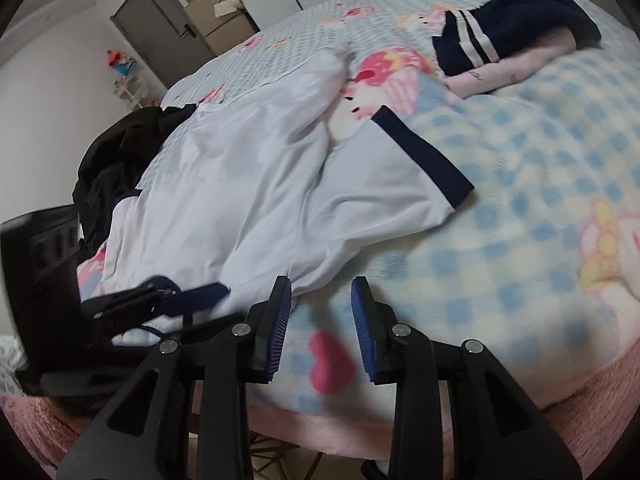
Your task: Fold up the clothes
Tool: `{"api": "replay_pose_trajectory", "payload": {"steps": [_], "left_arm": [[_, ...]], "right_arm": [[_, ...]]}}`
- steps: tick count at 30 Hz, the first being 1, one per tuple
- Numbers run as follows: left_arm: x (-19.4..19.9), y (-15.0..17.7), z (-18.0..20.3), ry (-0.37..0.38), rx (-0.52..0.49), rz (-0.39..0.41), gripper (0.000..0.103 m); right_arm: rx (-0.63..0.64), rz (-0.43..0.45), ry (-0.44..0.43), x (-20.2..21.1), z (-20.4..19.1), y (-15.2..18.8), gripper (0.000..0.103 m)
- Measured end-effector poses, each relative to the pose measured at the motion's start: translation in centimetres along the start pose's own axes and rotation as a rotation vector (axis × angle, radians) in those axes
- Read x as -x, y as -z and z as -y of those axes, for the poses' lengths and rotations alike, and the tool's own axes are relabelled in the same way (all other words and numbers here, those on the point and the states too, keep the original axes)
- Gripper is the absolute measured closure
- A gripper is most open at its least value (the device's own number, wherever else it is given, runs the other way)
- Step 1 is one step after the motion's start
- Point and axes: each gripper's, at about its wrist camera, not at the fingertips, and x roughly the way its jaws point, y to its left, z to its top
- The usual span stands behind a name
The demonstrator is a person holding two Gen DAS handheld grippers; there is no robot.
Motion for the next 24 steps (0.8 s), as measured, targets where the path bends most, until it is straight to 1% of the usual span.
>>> {"api": "replay_pose_trajectory", "payload": {"steps": [2, 4, 7, 10, 12, 14, 15, 17, 19, 21, 22, 23, 24], "left_arm": [[0.6, -0.3, -1.1, 0.027, 0.043, 0.022, 0.057], [0.4, -0.2, -1.3, 0.007, 0.030, 0.020, 0.056], [-0.1, 0.0, -1.5, 0.010, 0.037, 0.019, 0.056], [-0.2, 0.2, -1.5, 0.008, 0.044, 0.019, 0.056], [-0.5, 0.1, -1.4, -0.009, 0.045, 0.012, 0.056], [-0.5, 0.1, -1.0, -0.025, 0.029, 0.013, 0.056], [-0.4, 0.2, -0.8, -0.032, 0.018, 0.016, 0.056], [-0.2, 0.3, -0.5, -0.042, -0.004, 0.020, 0.056], [-0.3, 0.4, -0.5, -0.047, -0.005, 0.017, 0.055], [-0.5, 0.6, -0.7, -0.053, -0.002, 0.010, 0.055], [-0.6, 0.6, -0.8, -0.056, 0.000, 0.006, 0.055], [-0.7, 0.7, -0.9, -0.057, 0.003, 0.003, 0.055], [-0.8, 0.6, -1.0, -0.056, 0.005, 0.000, 0.055]], "right_arm": [[0.000, -0.033, -0.042, -0.6, -0.1, -0.1, 0.069], [0.013, -0.062, -0.060, -1.3, -0.5, 0.5, 0.069], [0.034, -0.037, -0.048, -0.6, -1.2, 1.6, 0.069], [0.058, -0.010, -0.029, -1.1, -1.7, 1.1, 0.063], [0.110, -0.030, 0.049, -2.5, -2.4, 0.9, 0.063], [0.146, -0.023, 0.084, -3.1, -3.0, 0.8, 0.063], [0.157, -0.003, 0.095, -3.0, -3.2, 0.7, 0.062], [0.154, 0.031, 0.094, -2.7, -3.2, 0.4, 0.062], [0.124, 0.045, 0.063, -2.3, -2.6, 0.2, 0.062], [0.113, 0.006, 0.055, -3.0, -2.4, 0.2, 0.062], [0.111, -0.021, 0.057, -3.5, -2.3, 0.2, 0.064], [0.126, -0.071, 0.079, -4.4, -2.3, 0.4, 0.065], [0.136, -0.093, 0.090, -4.8, -2.3, 0.6, 0.065]]}}
